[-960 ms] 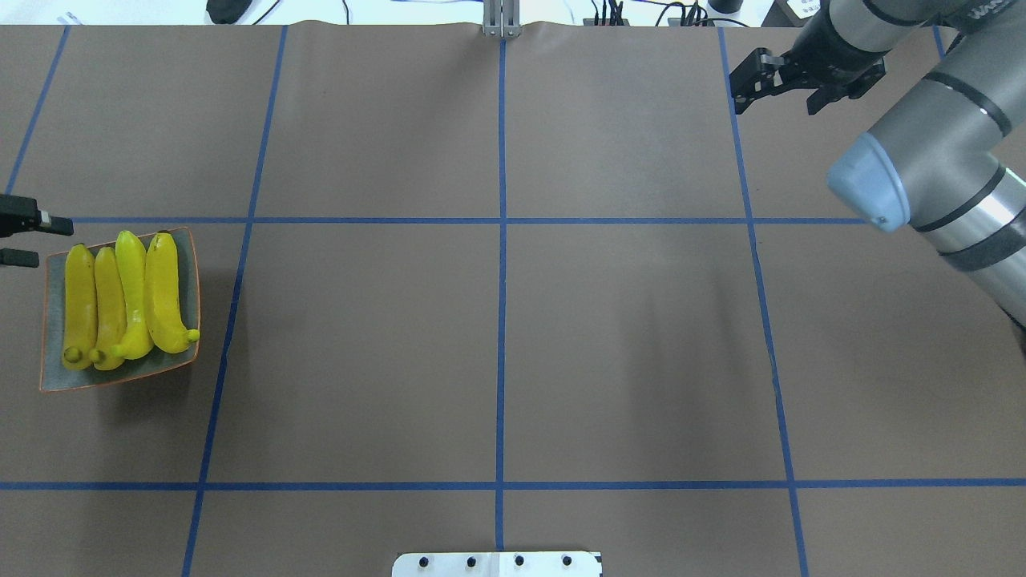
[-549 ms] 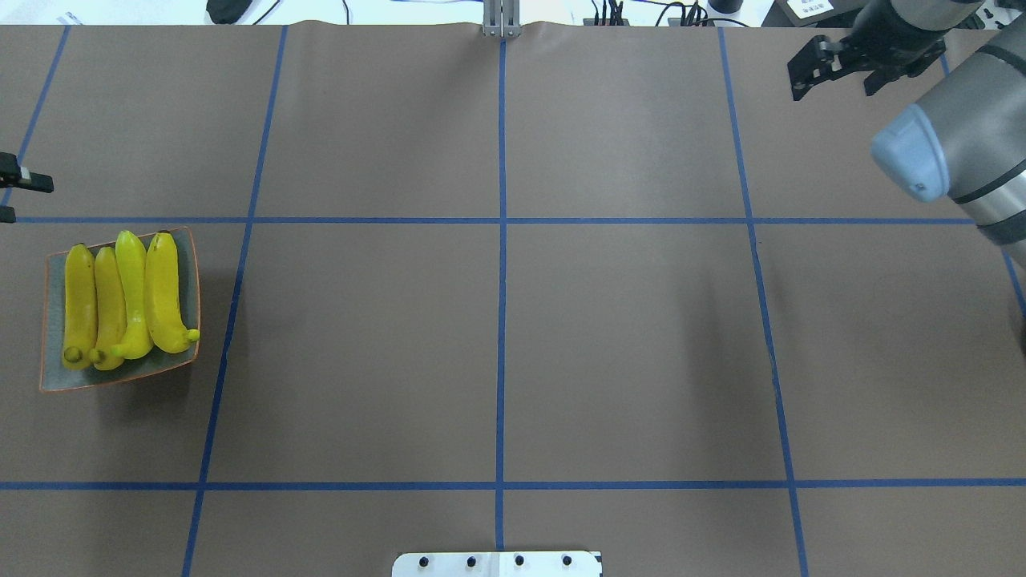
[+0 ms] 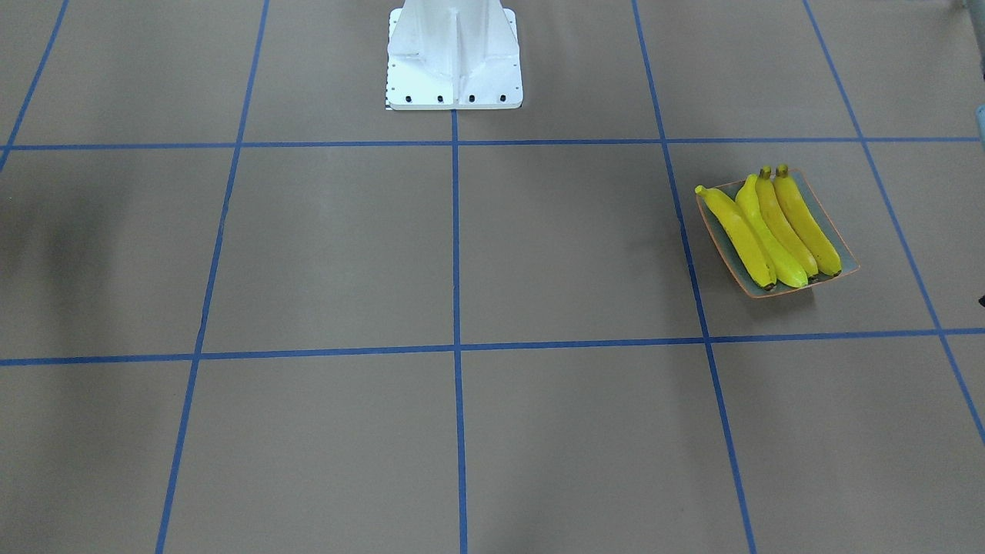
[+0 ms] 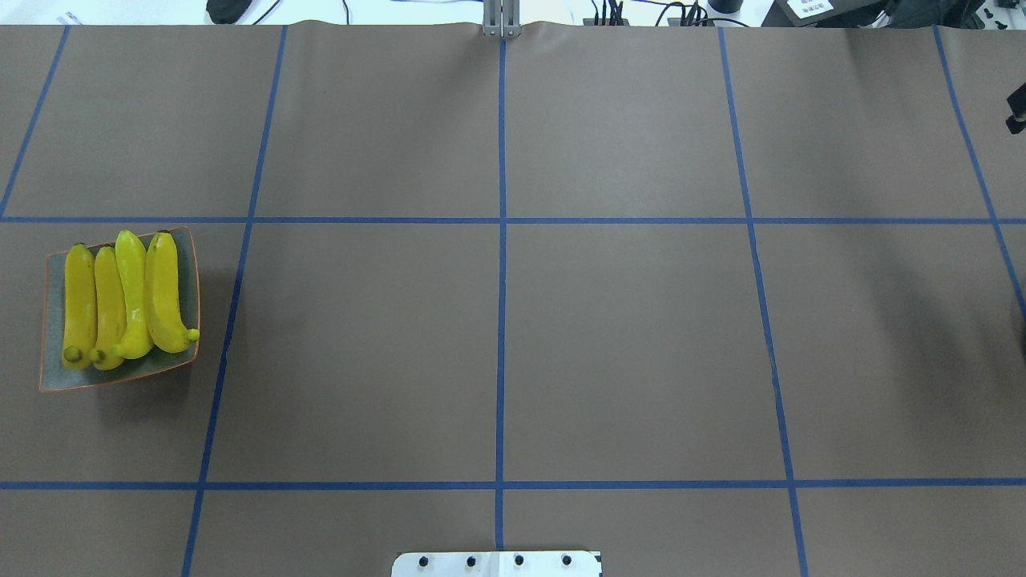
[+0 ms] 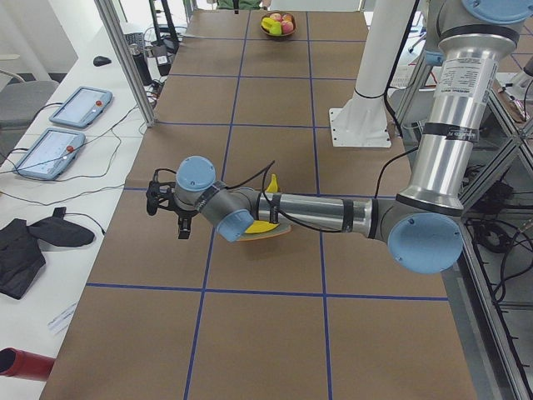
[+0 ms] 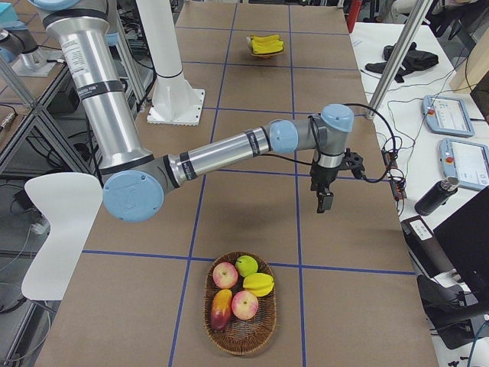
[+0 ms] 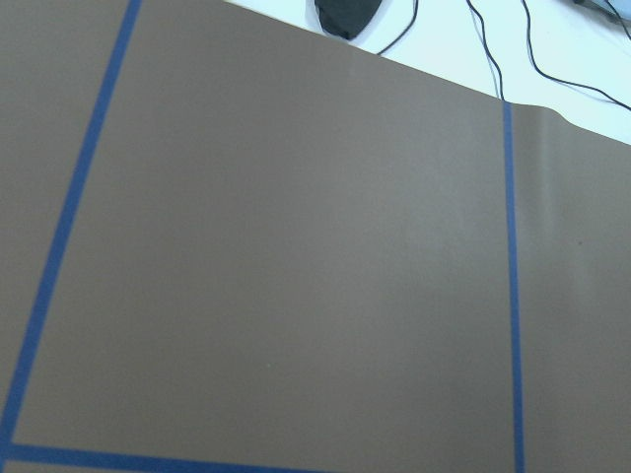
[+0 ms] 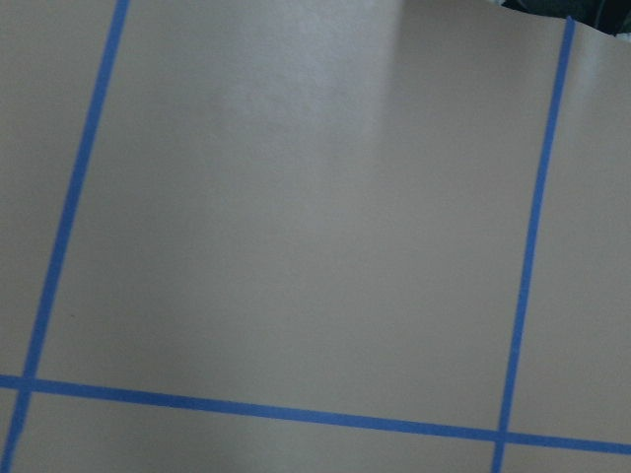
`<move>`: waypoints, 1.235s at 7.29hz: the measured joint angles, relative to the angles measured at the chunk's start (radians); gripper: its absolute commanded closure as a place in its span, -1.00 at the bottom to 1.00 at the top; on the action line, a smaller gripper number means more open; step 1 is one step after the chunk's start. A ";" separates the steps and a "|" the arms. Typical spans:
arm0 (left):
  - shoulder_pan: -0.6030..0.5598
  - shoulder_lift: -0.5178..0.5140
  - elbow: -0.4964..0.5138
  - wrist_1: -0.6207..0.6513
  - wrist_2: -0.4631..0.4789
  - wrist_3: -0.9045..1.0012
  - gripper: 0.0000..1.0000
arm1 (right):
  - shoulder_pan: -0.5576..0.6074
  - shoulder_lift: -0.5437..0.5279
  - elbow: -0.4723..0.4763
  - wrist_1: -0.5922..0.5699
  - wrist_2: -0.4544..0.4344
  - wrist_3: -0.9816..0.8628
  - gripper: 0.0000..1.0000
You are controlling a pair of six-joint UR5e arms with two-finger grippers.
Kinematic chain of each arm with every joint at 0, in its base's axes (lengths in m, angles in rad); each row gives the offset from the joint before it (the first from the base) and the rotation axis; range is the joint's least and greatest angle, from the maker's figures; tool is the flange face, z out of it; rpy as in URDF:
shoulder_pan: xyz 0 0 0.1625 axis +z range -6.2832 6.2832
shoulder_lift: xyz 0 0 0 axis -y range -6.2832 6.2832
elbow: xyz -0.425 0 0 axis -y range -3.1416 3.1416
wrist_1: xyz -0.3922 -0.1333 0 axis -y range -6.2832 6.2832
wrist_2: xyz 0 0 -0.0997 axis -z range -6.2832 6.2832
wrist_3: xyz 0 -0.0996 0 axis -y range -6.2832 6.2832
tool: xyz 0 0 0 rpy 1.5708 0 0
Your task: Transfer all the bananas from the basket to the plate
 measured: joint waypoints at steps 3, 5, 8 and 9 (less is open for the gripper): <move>-0.058 -0.014 -0.001 0.293 0.061 0.390 -0.99 | 0.106 -0.136 -0.001 -0.001 0.118 -0.069 -1.00; -0.090 -0.013 -0.033 0.480 0.072 0.588 -0.99 | 0.130 -0.175 0.000 0.014 0.140 -0.070 -1.00; -0.094 -0.011 -0.075 0.661 0.166 0.736 -0.99 | 0.136 -0.201 -0.020 0.056 0.125 -0.112 -1.00; -0.093 -0.007 -0.078 0.681 0.180 0.746 -0.99 | 0.147 -0.221 -0.052 0.062 0.129 -0.166 -1.00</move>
